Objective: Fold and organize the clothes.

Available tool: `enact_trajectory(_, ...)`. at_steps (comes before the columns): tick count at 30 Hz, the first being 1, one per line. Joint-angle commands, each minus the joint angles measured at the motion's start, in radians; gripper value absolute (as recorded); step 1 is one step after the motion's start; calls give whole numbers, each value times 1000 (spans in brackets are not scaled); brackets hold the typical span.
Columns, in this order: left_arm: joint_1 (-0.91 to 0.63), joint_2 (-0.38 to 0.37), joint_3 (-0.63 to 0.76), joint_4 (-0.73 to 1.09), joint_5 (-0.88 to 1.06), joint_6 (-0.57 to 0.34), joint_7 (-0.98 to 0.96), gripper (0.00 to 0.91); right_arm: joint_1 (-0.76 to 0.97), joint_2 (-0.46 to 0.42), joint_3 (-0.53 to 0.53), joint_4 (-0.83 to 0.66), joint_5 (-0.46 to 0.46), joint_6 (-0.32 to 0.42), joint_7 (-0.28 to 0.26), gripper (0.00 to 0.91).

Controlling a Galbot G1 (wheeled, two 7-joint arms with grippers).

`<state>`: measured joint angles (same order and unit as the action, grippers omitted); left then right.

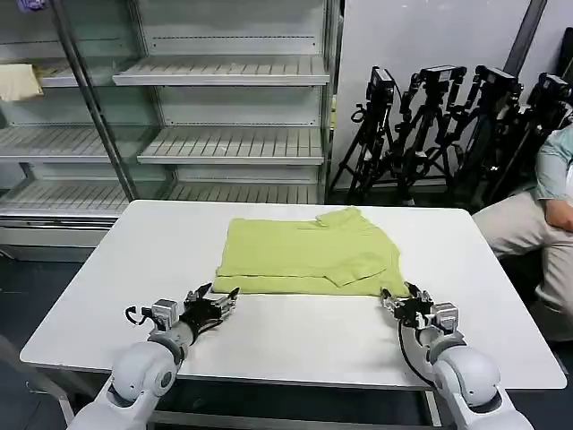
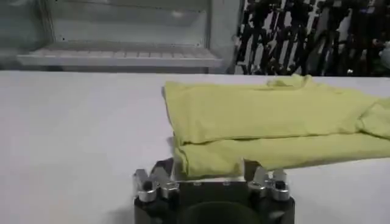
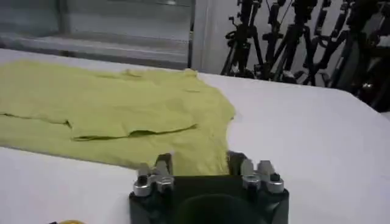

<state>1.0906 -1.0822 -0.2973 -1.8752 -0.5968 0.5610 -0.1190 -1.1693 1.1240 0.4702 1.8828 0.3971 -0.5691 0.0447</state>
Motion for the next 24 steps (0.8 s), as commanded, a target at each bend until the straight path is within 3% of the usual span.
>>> enact_trajectory(1,-19,-4,8,19,-1,15,-5,10,-16,-2,2,-7,21,-9,3,0)
enact_trajectory(7,19,3,-2,-12,0,15,2,10,-41,-6,4,34,19,-9,-6,0)
enact_trajectory(24,515,45,-205,-405,120,-3,66,10,-501,-8,83,433,-128,87,-39,0)
